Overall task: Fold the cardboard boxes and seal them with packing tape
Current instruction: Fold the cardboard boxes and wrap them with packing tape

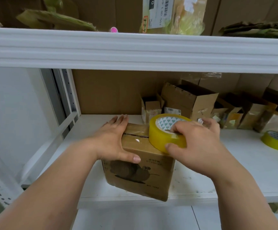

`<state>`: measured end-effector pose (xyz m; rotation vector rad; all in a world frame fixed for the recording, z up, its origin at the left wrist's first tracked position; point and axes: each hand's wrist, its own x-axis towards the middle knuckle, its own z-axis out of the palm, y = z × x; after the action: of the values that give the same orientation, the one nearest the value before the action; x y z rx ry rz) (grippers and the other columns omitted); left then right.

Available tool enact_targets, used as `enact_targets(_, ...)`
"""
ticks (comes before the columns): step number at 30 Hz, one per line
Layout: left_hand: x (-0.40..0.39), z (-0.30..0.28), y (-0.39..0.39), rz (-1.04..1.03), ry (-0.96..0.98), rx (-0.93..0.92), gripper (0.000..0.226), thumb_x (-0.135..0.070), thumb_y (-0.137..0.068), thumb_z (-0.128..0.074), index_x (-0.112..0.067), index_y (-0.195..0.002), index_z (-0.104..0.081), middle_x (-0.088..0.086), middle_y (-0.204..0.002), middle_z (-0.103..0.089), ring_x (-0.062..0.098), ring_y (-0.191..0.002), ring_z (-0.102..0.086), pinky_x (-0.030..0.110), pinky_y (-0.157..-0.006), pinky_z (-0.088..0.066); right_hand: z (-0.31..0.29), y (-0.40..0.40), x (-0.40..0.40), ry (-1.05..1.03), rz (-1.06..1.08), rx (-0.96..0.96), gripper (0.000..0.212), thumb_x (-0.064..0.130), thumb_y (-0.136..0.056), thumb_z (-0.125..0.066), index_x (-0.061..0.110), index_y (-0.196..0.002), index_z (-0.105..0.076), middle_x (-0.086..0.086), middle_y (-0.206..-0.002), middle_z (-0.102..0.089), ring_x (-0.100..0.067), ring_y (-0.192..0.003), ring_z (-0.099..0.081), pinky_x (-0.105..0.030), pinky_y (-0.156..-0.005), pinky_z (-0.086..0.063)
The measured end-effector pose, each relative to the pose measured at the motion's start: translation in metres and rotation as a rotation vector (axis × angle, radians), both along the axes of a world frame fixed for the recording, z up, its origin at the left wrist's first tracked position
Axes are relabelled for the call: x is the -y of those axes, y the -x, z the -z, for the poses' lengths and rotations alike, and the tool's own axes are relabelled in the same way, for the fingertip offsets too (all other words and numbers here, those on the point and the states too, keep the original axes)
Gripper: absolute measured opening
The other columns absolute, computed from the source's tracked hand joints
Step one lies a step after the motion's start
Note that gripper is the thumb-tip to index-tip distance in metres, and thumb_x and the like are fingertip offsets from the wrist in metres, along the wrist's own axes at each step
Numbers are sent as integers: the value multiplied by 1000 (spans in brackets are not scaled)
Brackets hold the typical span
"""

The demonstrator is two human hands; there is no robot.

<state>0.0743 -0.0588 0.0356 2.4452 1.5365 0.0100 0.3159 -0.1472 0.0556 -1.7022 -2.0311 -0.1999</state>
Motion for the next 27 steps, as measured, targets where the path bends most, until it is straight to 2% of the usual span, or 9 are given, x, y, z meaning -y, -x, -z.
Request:
enact_targets(3, -2, 2, 1, -51, 36, 71, 148, -90, -48, -61, -29, -152, 26, -9, -163, 21, 14, -150, 18, 42, -125, -3, -8, -11, -5, 70, -35, 99, 30, 65, -88, -47, 36, -86, -50, 21, -91, -51, -2, -93, -40, -40, -114, -1)
enact_targets(5, -3, 1, -1, -65, 52, 101, 148, -87, -51, -66, -31, -150, 29, -11, -163, 21, 13, -150, 16, 42, -125, -5, -15, -16, -6, 54, -91, 79, 31, 67, -89, -44, 36, -87, -51, 21, -90, -53, 2, -91, -42, -37, -113, -5)
enact_targets(7, -4, -1, -3, -81, 57, 118, 149, -83, -51, -71, -32, -150, 29, -11, -164, 18, 14, -151, 11, 43, -125, -7, -24, -18, -7, 4, -151, -6, 35, 68, -88, -40, 37, -88, -55, 21, -88, -55, 9, -86, -37, -31, -101, -14)
enact_targets(9, -4, -2, -4, -109, 70, 149, 150, -79, -51, -75, -33, -150, 28, -9, -165, 10, 17, -152, 1, 42, -124, -11, -34, -20, -6, -32, -184, -105, 33, 68, -84, -40, 39, -83, -55, 23, -84, -54, -1, -77, -27, -28, -88, -19)
enact_targets(10, -4, -2, -3, -123, 79, 161, 149, -77, -53, -76, -34, -150, 28, -9, -166, 6, 19, -152, -4, 42, -124, -12, -37, -24, -5, -50, -188, -127, 30, 67, -81, -42, 40, -80, -55, 23, -80, -54, -5, -76, -28, -28, -84, -21)
enact_targets(12, -3, -2, -3, -141, 83, 149, 147, -76, -55, -77, -35, -150, 28, -8, -166, 2, 21, -151, -7, 42, -124, -14, -43, -37, -5, -65, -180, -178, 22, 61, -84, -49, 42, -77, -57, 20, -73, -58, -3, -73, -46, -28, -74, -31)
enact_targets(15, -2, -4, -7, -129, 55, 76, 145, -80, -57, -72, -33, -150, 29, -9, -165, 14, 17, -152, 6, 42, -125, -7, -42, -65, -9, -3, -134, -320, 21, 57, -85, -59, 40, -73, -65, 15, -71, -62, -5, -72, -58, -26, -57, -41)
enact_targets(22, 0, -6, -7, -94, 41, -52, 141, -88, -54, -64, -41, -147, 31, -12, -161, 26, 15, -150, 21, 48, -124, 0, -21, -93, -28, 264, -79, -523, 33, 62, -84, -59, 33, -75, -70, 11, -71, -68, -11, -73, -65, -29, -63, -49)
enact_targets(27, -3, -7, -10, -110, 52, -104, 131, -88, -57, -61, -48, -147, 26, -13, -160, 29, 16, -149, 23, 47, -123, 3, -8, -101, -38, 419, -123, -645, 32, 57, -87, -60, 35, -65, -69, 10, -58, -64, -1, -54, -60, -27, -62, -44)
